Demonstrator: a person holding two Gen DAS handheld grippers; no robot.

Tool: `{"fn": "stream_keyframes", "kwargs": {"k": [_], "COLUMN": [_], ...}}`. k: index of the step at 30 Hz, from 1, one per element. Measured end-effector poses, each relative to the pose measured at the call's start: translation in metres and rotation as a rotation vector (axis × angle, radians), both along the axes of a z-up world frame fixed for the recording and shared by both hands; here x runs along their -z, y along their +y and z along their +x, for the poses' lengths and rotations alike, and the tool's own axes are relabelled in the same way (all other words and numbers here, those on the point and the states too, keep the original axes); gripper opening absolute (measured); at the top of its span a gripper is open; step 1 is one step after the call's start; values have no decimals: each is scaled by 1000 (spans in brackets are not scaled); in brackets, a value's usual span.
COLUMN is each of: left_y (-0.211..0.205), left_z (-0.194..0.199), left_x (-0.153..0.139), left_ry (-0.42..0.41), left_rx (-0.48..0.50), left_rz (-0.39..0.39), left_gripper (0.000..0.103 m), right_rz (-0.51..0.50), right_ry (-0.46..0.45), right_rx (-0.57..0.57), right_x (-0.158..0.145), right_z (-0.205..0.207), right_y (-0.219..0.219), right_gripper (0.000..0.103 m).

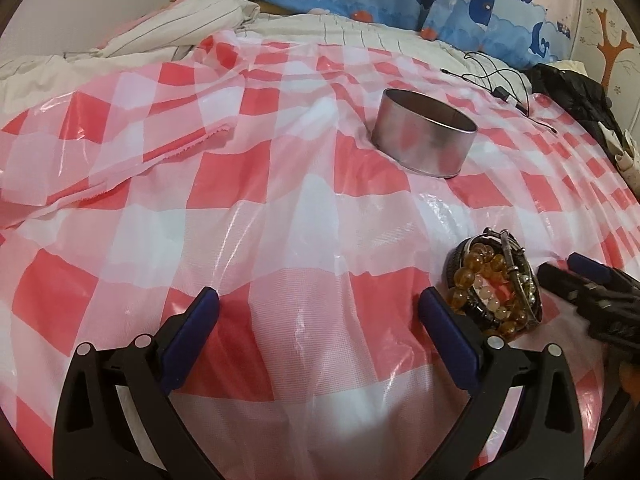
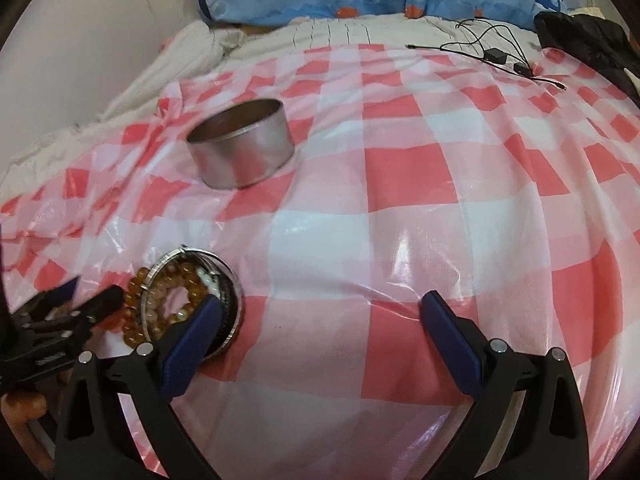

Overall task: Organize jewelry
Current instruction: 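Move both grippers back to the jewelry tray, then grasp the amber bead bracelet with the left gripper while the right grasps the silver bangle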

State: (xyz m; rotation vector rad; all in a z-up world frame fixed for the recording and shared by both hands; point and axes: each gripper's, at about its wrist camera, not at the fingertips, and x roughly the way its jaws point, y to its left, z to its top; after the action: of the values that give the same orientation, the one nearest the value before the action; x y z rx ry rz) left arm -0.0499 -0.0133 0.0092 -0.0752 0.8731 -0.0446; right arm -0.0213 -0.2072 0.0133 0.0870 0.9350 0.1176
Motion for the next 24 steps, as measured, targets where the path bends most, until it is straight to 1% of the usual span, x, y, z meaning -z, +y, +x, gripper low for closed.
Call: {"fn": "stream_keyframes", "kwargs": {"k": [3,4,5,7,8,9,11,13,14,16,18,19,22,24], "left_y": [1,0,1,1,1,1,2,6,6,-1,-14,-26,-46,-50], "left_z": [-1,-1,-1,-2,-1,-1,-2,-9,-13,-22,-25,-26,-23,-19], "left_x": [0,0,0,-1,-1,-1,-2,-10,-13,-23,-26,-26,-23,-23], "left_ry": [-2,-2,-1,-1,-1,-3,-11,-53,-78,-145,-167,-168,-152,-136], "left_rx": [2,2,2,2,2,2,4,9,20,94,176,229,298,312], "left_rz": [-3,-1,1,-1,-2,-4,-17,-52,-68,-93,-68,-34,29,29], "left_gripper": [95,95,95,95,95,95,95,95,95,95,95,95,95,95], "right_rz": [-118,-202,-250,-318,-314,-275,-226,-224,-206,-208,-202,-203,-183,-156], "right_ry": [3,-9,-22,-38,-31,-20,-15,-27,-34,-46,-68,-71,-57,-32], "right_rx": [-39,-50,-59,-8,35,81,110,101,78,51,25,24,31,53], "right_x": [1,-1,-1,-3,-3,-3,-6,-8,-8,-8,-11,-11,-9,-8], "right_z": [5,5,5,4,3,3,0,-4,-7,-10,-12,-12,-10,-13], "right_y": [13,19,21,14,3,-12,-26,-27,-25,-19,-14,-11,-13,-20], "right_gripper": [96,96,96,96,96,96,96,96,96,96,96,96,96,96]}}
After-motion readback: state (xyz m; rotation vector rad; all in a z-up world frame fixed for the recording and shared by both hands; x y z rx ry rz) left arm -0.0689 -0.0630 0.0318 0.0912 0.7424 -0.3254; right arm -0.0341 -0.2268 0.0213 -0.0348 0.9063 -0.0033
